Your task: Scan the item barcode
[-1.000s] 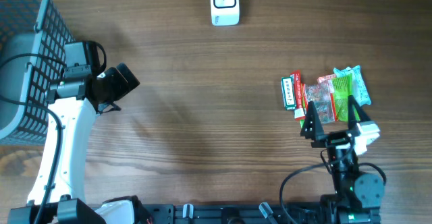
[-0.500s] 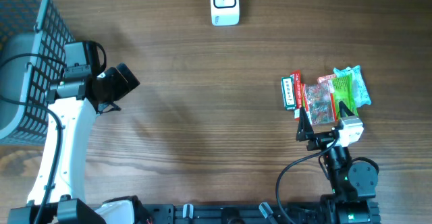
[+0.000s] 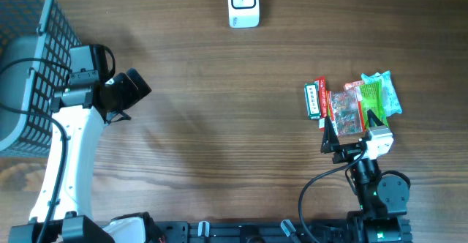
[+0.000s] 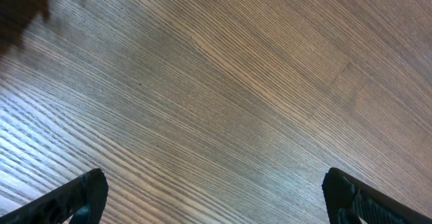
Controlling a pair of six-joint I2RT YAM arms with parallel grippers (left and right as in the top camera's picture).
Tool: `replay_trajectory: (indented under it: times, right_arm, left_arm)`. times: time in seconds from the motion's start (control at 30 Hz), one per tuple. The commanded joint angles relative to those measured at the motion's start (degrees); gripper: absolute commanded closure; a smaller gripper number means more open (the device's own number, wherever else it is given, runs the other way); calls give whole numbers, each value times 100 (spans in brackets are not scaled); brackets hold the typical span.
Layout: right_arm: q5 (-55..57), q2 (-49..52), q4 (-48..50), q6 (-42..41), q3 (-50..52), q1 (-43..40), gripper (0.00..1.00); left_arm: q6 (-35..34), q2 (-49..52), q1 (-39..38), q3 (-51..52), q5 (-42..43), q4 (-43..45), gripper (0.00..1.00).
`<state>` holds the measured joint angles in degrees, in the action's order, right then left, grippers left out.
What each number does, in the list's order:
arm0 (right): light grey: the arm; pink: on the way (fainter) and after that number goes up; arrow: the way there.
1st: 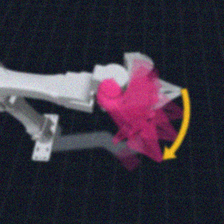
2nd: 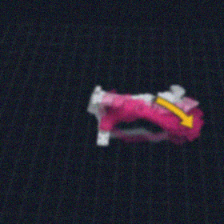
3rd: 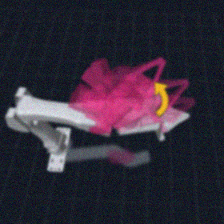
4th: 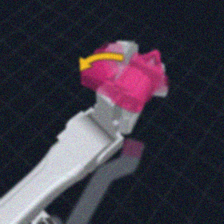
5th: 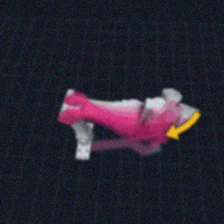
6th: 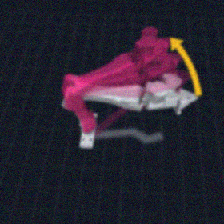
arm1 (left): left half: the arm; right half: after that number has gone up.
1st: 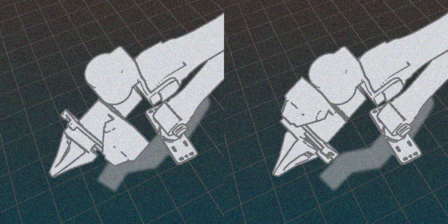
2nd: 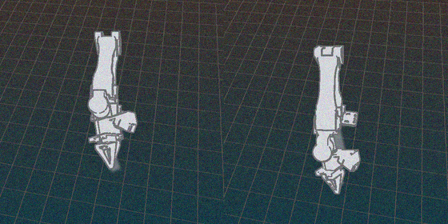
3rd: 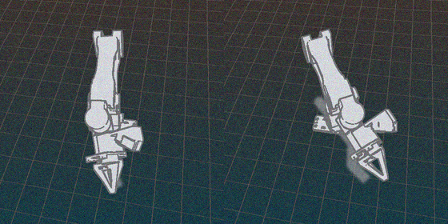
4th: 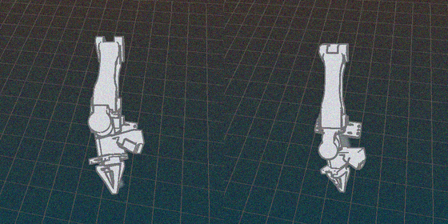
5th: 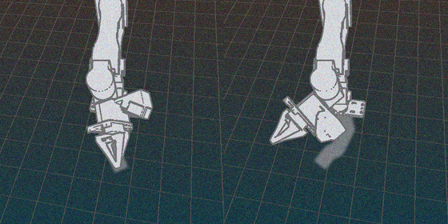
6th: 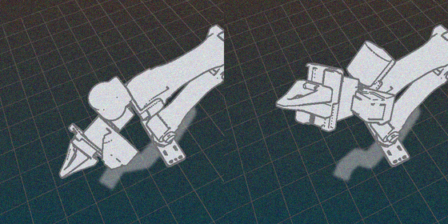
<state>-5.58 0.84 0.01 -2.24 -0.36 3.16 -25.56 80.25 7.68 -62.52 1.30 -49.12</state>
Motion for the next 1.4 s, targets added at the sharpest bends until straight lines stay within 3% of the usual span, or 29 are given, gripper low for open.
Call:
replay_trajectory:
  times: [0.0,0.2,0.6,0.73,1.07,1.23,1.37]
  right_arm:
    - [-46,-63,33,74,7,-13,0]
    - [-48,-63,33,74,7,-13,0]
    - [-46,-63,33,72,7,-13,0]
    - [-48,-63,33,74,7,-13,0]
    - [-48,-63,33,74,7,-13,0]
    - [-46,-63,31,74,7,-13,0]
    - [-48,-63,33,72,7,-13,0]
  left_arm:
    - [52,-22,26,-44,-74,4,0]
    - [55,-387,33,-42,-76,0,0]
    - [52,-4376,33,-39,-76,-4,0]
    - [157,-5110,33,-37,-85,-17,0]
    - [116,-7667,11,610,-96,-1259,0]
    - [114,-8000,-26,1255,-74,-610,0]
    - [116,-8000,-33,2243,157,2011,0]
